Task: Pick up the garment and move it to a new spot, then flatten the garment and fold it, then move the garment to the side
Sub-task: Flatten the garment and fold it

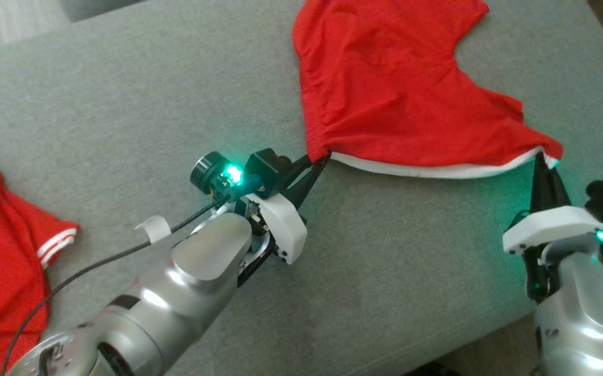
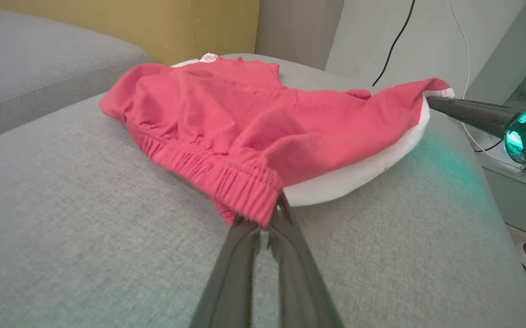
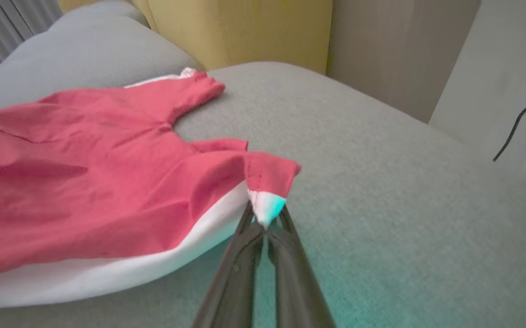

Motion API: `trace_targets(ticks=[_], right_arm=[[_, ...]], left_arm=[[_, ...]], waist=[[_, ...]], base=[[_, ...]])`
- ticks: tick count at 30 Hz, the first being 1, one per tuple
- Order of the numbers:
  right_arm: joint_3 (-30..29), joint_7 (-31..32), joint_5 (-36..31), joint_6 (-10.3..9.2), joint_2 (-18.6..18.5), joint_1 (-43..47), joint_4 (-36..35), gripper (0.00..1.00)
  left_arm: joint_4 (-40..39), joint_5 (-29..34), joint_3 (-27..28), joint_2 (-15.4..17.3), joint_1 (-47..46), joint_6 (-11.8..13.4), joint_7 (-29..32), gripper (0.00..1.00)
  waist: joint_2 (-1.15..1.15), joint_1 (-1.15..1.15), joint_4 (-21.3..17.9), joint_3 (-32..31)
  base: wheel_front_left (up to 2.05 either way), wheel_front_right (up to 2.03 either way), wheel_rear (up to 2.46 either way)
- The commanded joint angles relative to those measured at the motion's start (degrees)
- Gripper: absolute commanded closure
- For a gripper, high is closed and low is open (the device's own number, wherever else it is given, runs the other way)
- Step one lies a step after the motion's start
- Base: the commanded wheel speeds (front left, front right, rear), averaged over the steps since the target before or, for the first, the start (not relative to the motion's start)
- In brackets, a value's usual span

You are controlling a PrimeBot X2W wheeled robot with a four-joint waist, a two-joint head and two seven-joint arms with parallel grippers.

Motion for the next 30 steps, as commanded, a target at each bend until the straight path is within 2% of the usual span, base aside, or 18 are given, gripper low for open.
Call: trace_targets(ticks=[1, 6, 11, 15, 24, 30], right_arm=[[1.24, -0.67, -0.34, -0.04, -0.35, -1.74, -2.67, 1.0], [3.01, 1.81, -1.19, -0.04, -0.35, -2.45, -8.69, 1.0], [6.76, 7.89, -2.83, -0.04, -0.36, -5.07, -16.72, 1.0], [10.25, 12.89, -2.05, -0.04, -2.72, -9.0, -21.39, 1.0], [15.44, 17.75, 3.54, -0.04, -8.52, -17.39, -22.1, 1.0], [19.12, 19.34, 6.67, -0.04, -12.33, -19.33, -22.3, 1.0]], left_arm=[[-0.88, -0.61, 0.94, 0.51, -2.08, 0.09, -0.93, 1.0], [-1.11, -0.99, 1.81, 1.84, -3.35, 0.09, -1.72, 1.0], [-1.94, -1.99, 4.71, 4.17, -7.52, 0.16, -1.93, 1.0], [-2.68, -3.16, 6.22, 6.53, -11.73, 0.13, -0.22, 1.0], [-3.01, -7.11, 9.96, 10.13, -17.8, 0.28, 3.84, 1.0], [-5.25, -7.6, 10.68, 11.4, -19.05, 0.78, 4.27, 1.0]], waist=[[0.0, 0.0, 1.04, -1.44], [0.0, 0.0, 2.7, -4.99], [0.0, 0.0, 4.05, -9.18], [0.0, 0.0, 5.32, -12.71], [0.0, 0.0, 8.25, -18.31], [0.0, 0.0, 10.48, -20.52]], base=[[0.0, 0.0, 0.0], [0.0, 0.0, 0.0], [0.0, 0.0, 0.0], [0.0, 0.0, 0.0], [0.0, 0.0, 0.0], [0.0, 0.0, 0.0]])
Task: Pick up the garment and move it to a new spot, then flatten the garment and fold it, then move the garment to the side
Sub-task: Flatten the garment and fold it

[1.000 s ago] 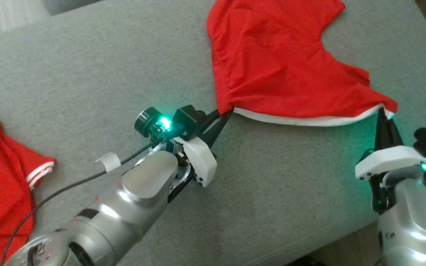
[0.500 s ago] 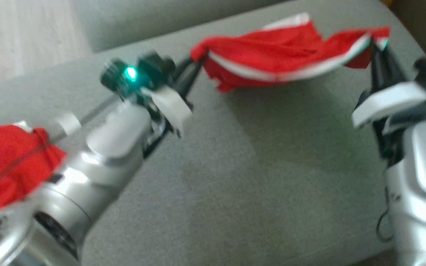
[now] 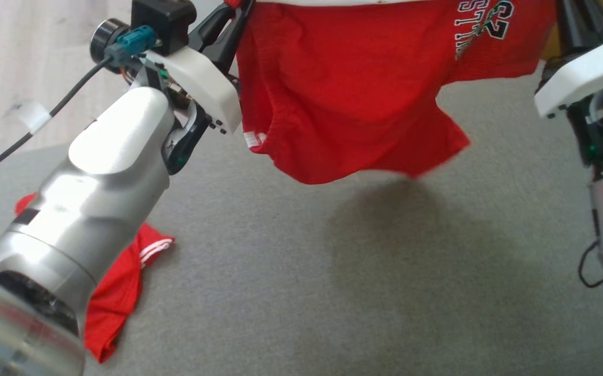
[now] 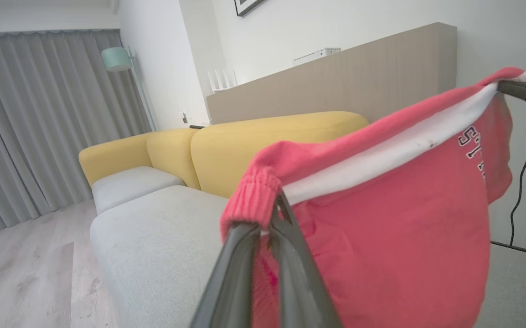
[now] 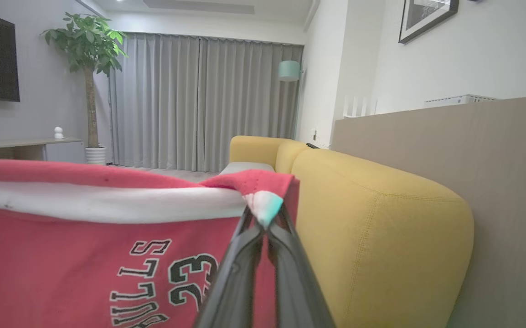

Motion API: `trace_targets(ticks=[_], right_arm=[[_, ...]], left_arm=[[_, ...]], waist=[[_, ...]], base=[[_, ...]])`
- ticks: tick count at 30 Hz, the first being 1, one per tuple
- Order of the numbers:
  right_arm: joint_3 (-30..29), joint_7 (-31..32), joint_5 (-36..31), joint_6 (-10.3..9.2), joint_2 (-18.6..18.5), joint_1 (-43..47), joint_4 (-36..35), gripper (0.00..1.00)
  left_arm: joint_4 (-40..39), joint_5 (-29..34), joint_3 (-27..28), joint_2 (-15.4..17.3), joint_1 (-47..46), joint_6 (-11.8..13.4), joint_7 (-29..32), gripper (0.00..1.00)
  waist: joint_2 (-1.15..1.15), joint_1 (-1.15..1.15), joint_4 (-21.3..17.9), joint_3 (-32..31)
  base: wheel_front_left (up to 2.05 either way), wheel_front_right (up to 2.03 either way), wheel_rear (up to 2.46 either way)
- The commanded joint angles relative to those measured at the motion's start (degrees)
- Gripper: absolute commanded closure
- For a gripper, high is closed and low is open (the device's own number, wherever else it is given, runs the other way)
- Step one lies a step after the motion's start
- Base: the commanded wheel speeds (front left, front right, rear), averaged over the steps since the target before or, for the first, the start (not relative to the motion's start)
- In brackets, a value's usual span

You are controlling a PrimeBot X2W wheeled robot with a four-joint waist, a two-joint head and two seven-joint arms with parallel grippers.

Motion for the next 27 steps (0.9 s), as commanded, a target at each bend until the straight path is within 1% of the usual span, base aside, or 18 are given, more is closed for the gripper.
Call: trace_targets(ticks=[1, 5, 9, 14, 17, 19, 22, 25, 26, 27], right_arm=[[1.05, 0.6, 0.61, -0.04, -0.98, -2.51, -2.69, 1.0], [1.25, 2.62, 1.17, -0.04, -2.04, -0.63, -5.94, 1.0], [0.19, 6.19, 0.81, -0.04, -2.82, 2.83, -10.87, 1.0], [-1.93, 10.86, 0.57, -0.04, -2.28, 7.04, -17.49, 1.0], [-2.52, 11.9, 0.09, -0.04, -1.83, 7.22, -19.2, 1.0], [-2.59, 12.06, 0.26, -0.04, -1.06, 5.54, -18.69, 1.0], [-2.2, 10.99, 0.56, -0.04, 0.19, 0.84, -14.9, 1.0], [-0.57, 7.25, 0.26, -0.04, 0.86, -6.32, -7.72, 1.0], [-0.42, 3.8, -0.38, -0.04, 1.79, -12.42, -2.4, 1.0], [-0.48, 1.72, -0.84, -0.04, 2.28, -15.79, 0.33, 1.0]], left_arm=[[-2.11, -0.29, 2.21, 2.4, -3.71, 0.56, 0.19, 1.0], [-6.21, -0.81, 2.39, 3.91, -2.58, 1.48, 1.05, 1.0], [-12.56, -1.74, 2.2, 6.73, -0.23, 2.81, 3.88, 1.0], [-22.27, -2.19, 2.57, 11.44, 1.93, 6.11, 7.02, 1.0], [-25.61, -2.29, 2.72, 13.39, 1.87, 7.65, 9.22, 1.0], [-26.45, -2.8, 3.24, 13.83, 1.0, 8.12, 10.41, 1.0], [-24.54, -2.5, 3.81, 13.75, -1.6, 8.16, 11.02, 1.0], [-19.58, -2.13, 4.76, 12.56, -5.27, 7.31, 10.06, 1.0], [-15.86, -1.5, 6.02, 11.44, -8.87, 7.34, 8.22, 1.0], [-13.94, -0.99, 6.57, 10.87, -10.93, 7.3, 7.14, 1.0]], waist=[[0.0, 0.01, 1.36, -1.3], [0.0, 0.01, 2.44, -2.3], [0.0, 0.01, 3.27, -2.26], [0.0, 0.01, 3.84, -0.19], [0.0, 0.01, 3.75, 2.45], [0.0, 0.01, 3.49, 4.99], [0.0, 0.01, 3.15, 8.88], [0.0, 0.01, 2.63, 12.32], [0.0, 0.01, 2.38, 14.88], [0.0, 0.01, 2.22, 16.11]], base=[[0.0, 0.0, 0.0], [0.0, 0.0, 0.0], [0.0, 0.0, 0.0], [0.0, 0.0, 0.0], [0.0, 0.0, 0.0], [0.0, 0.0, 0.0], [0.0, 0.0, 0.0], [0.0, 0.0, 0.0], [0.0, 0.0, 0.0], [0.0, 0.0, 0.0]])
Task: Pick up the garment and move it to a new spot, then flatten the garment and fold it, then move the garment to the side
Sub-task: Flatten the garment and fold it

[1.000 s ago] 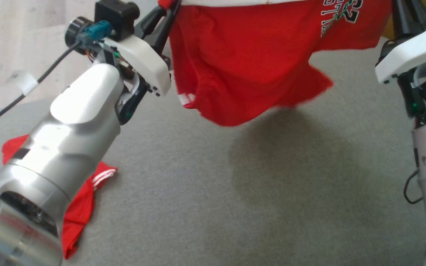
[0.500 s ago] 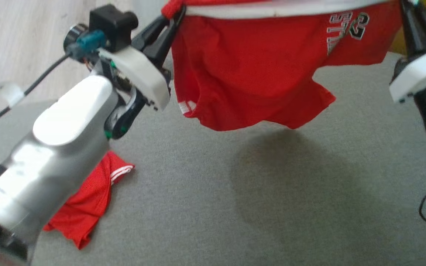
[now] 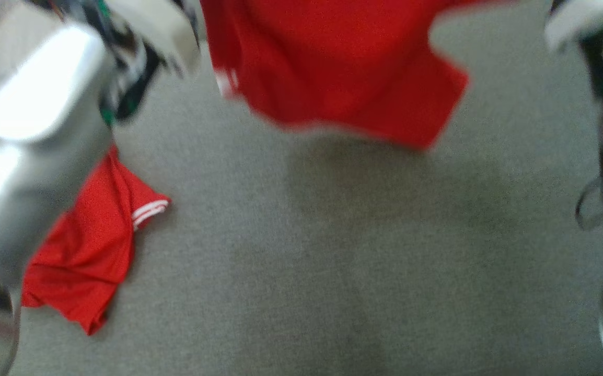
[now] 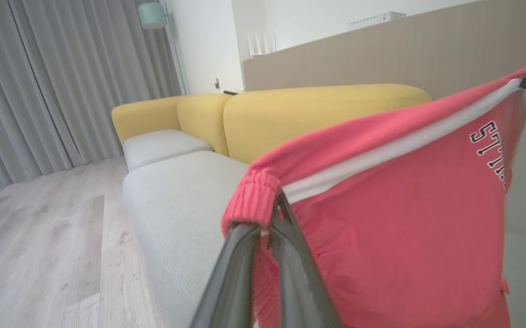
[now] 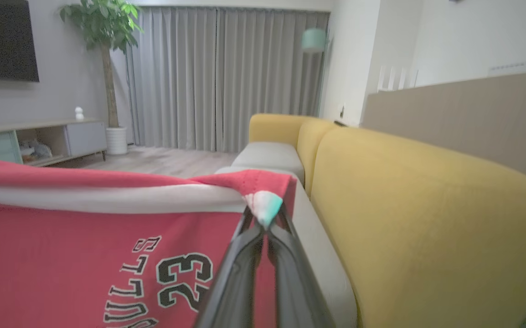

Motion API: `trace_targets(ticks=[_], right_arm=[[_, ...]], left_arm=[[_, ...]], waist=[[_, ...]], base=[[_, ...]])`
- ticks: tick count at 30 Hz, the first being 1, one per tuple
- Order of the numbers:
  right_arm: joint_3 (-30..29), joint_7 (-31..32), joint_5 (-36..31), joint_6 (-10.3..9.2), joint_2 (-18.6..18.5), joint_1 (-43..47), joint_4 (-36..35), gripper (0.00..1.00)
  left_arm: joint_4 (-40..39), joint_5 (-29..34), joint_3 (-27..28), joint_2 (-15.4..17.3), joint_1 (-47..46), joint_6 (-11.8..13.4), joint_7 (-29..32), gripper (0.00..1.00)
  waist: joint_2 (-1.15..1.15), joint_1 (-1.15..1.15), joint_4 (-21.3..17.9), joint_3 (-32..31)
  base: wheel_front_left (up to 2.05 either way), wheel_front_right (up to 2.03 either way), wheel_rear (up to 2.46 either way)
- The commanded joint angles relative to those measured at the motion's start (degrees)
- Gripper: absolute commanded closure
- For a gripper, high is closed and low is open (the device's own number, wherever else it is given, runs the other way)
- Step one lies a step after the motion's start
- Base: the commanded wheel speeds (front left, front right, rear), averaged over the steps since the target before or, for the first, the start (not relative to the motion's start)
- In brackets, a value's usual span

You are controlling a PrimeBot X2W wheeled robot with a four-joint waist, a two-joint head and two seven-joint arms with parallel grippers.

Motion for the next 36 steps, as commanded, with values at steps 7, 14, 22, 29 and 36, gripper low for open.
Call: trace_targets(ticks=[7, 14, 22, 29, 36], right_arm=[[-1.43, -14.4, -5.17, -0.04, 2.82, -20.09, 14.21, 1.0], [-0.71, -19.62, -7.34, -0.04, 2.37, -21.42, 29.16, 1.0], [10.03, -14.52, -2.11, -0.04, -0.63, -11.9, 41.47, 1.0], [24.05, -3.52, 10.91, -0.04, -6.21, -1.17, 38.87, 1.0], [35.21, 5.85, 25.01, -0.04, -15.08, 7.78, 27.18, 1.0]], left_arm=[[9.77, 2.33, 6.76, -3.31, -16.07, -0.44, -10.07, 1.0], [15.36, 3.1, 6.12, -8.68, -14.96, -5.43, -14.2, 1.0], [18.87, 2.96, -0.55, -11.42, -0.64, -7.38, -14.35, 1.0], [12.13, -0.34, -9.93, -8.04, 12.88, -7.44, -11.41, 1.0], [6.03, -0.91, -13.46, -4.87, 20.47, -6.59, -10.44, 1.0]], waist=[[0.0, -0.02, -0.76, 8.5], [0.0, -0.02, 0.22, 9.33], [0.0, -0.02, 1.02, 6.09], [0.0, -0.02, 1.67, 1.45], [0.0, -0.02, 2.08, -3.02]], base=[[0.0, 0.0, 0.0], [0.0, 0.0, 0.0], [0.0, 0.0, 0.0], [0.0, 0.0, 0.0], [0.0, 0.0, 0.0]])
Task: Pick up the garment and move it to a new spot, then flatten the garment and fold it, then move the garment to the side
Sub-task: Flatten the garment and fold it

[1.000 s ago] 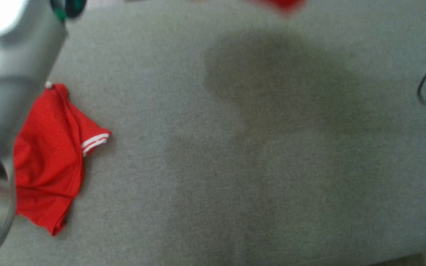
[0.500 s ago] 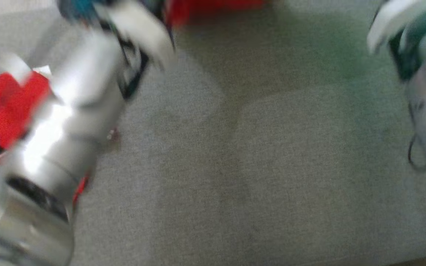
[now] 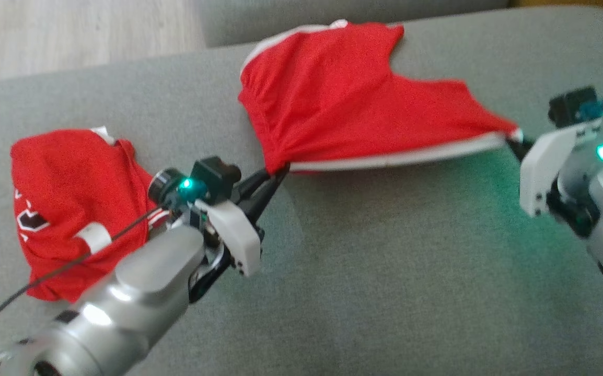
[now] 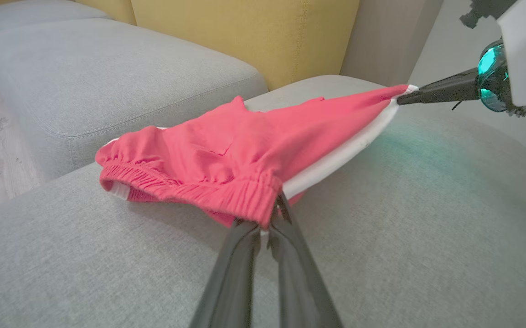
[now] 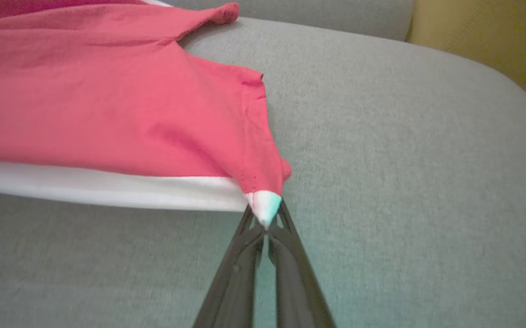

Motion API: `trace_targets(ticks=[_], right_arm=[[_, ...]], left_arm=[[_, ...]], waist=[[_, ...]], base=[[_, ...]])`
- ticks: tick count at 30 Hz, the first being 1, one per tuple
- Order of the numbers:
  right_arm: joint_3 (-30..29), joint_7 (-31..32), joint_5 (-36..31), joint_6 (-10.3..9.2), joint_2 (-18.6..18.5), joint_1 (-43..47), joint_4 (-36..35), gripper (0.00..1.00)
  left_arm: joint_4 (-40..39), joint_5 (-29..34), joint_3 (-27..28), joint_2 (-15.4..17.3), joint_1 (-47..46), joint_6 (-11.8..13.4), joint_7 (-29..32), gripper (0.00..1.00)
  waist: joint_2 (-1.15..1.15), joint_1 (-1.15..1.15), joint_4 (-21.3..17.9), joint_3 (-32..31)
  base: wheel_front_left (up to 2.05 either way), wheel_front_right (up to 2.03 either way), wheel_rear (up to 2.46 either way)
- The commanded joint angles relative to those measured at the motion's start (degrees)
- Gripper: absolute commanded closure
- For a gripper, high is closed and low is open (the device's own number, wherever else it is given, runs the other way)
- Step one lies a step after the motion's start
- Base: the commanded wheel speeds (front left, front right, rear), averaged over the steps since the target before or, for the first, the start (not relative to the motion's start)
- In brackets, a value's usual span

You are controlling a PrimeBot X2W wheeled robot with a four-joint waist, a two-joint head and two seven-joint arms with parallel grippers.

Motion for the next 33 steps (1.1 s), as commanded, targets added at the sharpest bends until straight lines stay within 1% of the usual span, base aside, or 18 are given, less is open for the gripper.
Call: trace_targets(ticks=[1, 7, 11, 12, 15, 17, 20, 22, 25, 29, 33], right_arm=[[2.43, 2.8, 3.69, -0.04, -3.68, 2.28, -4.05, 1.0], [8.28, 12.17, 11.32, -0.04, -10.65, 8.96, -12.21, 1.0], [9.98, 17.5, 15.82, -0.04, -14.81, 12.8, -18.5, 1.0], [9.98, 17.5, 15.82, -0.04, -14.81, 12.8, -18.5, 1.0], [9.93, 20.65, 18.08, -0.04, -18.13, 15.45, -23.43, 1.0], [8.71, 20.79, 18.66, -0.04, -19.73, 16.88, -26.39, 1.0], [5.65, 19.97, 18.4, -0.04, -20.9, 18.07, -29.5, 1.0], [3.13, 18.57, 16.85, -0.04, -20.87, 17.84, -30.56, 1.0], [-1.24, 15.5, 13.58, -0.04, -19.25, 16.34, -30.47, 1.0], [-6.95, 11.12, 8.43, -0.04, -15.2, 12.31, -28.48, 1.0], [-10.29, 7.79, 4.12, -0.04, -11.15, 7.9, -25.85, 1.0]], left_arm=[[-2.62, -0.22, 1.45, 2.36, -0.73, 1.25, 0.02, 1.0], [-9.93, -1.52, 0.37, 5.32, 5.78, 4.05, 2.4, 1.0], [-17.36, -2.77, -0.35, 8.29, 10.4, 6.27, 5.26, 1.0], [-17.36, -2.77, -0.35, 8.29, 10.4, 6.27, 5.26, 1.0], [-23.66, -3.59, -0.71, 10.49, 12.8, 8.04, 7.57, 1.0], [-26.79, -3.41, -0.87, 11.96, 13.51, 9.31, 8.63, 1.0], [-29.85, -3.49, 0.03, 13.48, 13.52, 11.47, 8.92, 1.0], [-30.89, -3.4, 0.82, 13.96, 12.83, 12.58, 8.96, 1.0], [-31.3, -3.11, 2.19, 13.92, 11.08, 14.01, 8.83, 1.0], [-30.23, -2.42, 3.85, 13.27, 7.58, 14.66, 8.63, 1.0], [-27.7, -2.02, 5.6, 11.72, 4.05, 15.05, 7.95, 1.0]], waist=[[0.0, 0.01, 0.23, -2.68], [0.0, 0.01, -0.15, -8.59], [0.0, 0.01, -1.0, -11.14], [0.0, 0.01, -1.0, -11.14], [0.0, 0.01, -1.01, -11.62], [0.0, 0.01, -0.91, -11.61], [0.0, 0.01, -0.73, -10.91], [0.0, 0.01, -0.42, -10.17], [0.0, 0.01, 0.25, -8.34], [0.0, 0.01, 1.43, -4.79], [0.0, 0.01, 3.26, -1.61]], base=[[0.0, 0.0, 0.0], [0.0, 0.0, 0.0], [0.0, 0.0, 0.0], [0.0, 0.0, 0.0], [0.0, 0.0, 0.0], [0.0, 0.0, 0.0], [0.0, 0.0, 0.0], [0.0, 0.0, 0.0], [0.0, 0.0, 0.0], [0.0, 0.0, 0.0], [0.0, 0.0, 0.0]])
